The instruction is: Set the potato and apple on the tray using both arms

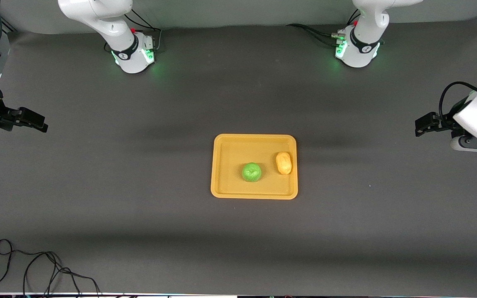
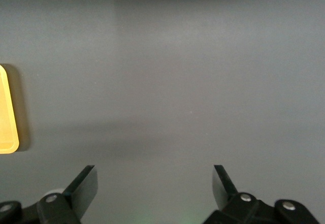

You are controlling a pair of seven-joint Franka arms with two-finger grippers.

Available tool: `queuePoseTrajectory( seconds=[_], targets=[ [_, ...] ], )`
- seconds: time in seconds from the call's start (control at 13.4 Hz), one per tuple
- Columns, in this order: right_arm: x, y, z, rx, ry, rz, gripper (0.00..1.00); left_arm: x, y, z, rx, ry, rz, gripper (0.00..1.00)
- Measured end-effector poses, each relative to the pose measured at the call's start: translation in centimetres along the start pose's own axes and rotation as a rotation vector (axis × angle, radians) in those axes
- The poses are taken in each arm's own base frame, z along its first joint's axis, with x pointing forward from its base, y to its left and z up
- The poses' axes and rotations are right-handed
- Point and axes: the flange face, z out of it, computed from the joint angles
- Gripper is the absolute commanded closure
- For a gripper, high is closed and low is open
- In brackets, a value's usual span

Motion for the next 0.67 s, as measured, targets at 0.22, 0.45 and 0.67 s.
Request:
queuePoseTrajectory(
  seconds=[0.22,0.45,0.67],
  targets=[
    [0.00,0.18,0.21,0.019,-0.006,0.006,0.00,-0.07,0.08,0.45,-0.001,-0.008,0.001,0.00],
    [-0.02,-0.21,0.19,0.022,-0.005,-0.001,0.00,-0.11,0.07,0.97,-0.001,-0.013,0.001,0.00],
    [-0.01,-0.09,0.20,0.026,-0.006,0.002,0.00,-0.07,-0.14,1.03,-0.001,-0.008,-0.003,0.00]
  ],
)
